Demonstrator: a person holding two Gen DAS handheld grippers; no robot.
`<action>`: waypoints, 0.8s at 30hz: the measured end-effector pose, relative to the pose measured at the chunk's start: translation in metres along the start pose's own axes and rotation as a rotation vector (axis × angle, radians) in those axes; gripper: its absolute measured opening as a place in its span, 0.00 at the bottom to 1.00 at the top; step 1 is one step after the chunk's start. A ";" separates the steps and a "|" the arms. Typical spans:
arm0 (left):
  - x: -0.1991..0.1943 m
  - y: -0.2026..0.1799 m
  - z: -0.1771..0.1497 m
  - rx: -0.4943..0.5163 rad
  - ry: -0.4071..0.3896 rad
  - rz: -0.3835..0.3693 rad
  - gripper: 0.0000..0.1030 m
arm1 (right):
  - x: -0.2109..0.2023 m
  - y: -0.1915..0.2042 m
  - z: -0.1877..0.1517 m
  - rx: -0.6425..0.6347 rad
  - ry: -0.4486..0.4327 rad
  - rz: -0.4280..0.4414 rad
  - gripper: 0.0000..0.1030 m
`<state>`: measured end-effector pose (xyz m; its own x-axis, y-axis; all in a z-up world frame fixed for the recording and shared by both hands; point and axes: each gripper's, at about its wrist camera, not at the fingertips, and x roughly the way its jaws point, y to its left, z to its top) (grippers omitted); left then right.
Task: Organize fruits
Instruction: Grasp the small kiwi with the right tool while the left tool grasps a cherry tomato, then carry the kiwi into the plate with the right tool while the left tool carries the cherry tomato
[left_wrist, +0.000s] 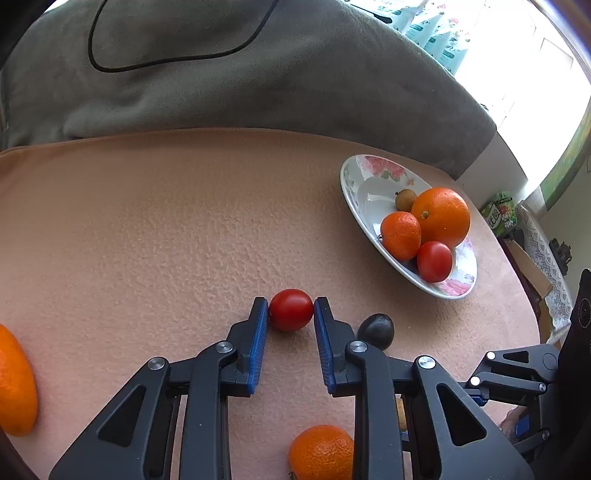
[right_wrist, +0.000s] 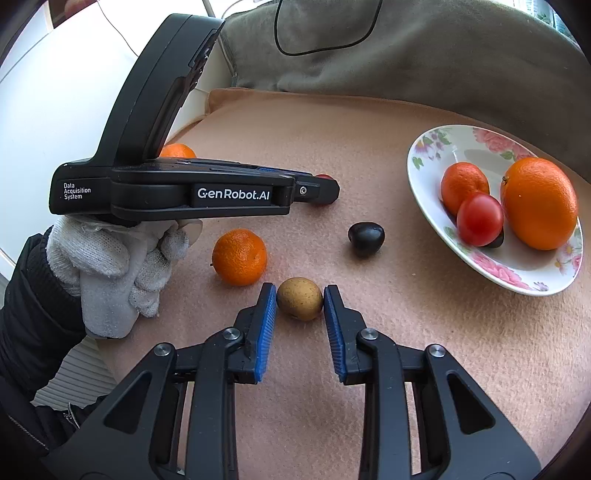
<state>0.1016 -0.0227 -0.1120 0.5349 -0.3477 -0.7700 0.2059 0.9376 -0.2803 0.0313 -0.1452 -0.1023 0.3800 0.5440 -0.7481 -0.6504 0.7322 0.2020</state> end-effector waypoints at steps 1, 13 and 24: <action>0.000 0.000 0.000 0.003 0.000 0.002 0.23 | 0.000 0.000 0.000 -0.001 0.000 -0.001 0.27; -0.007 -0.003 0.006 0.003 -0.024 -0.003 0.23 | -0.015 -0.007 -0.006 0.019 -0.036 -0.013 0.27; -0.014 -0.016 0.023 0.026 -0.060 -0.023 0.23 | -0.049 -0.037 0.003 0.060 -0.123 -0.057 0.27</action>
<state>0.1098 -0.0328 -0.0831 0.5776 -0.3697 -0.7278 0.2391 0.9291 -0.2822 0.0384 -0.1975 -0.0714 0.4957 0.5441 -0.6770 -0.5860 0.7848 0.2017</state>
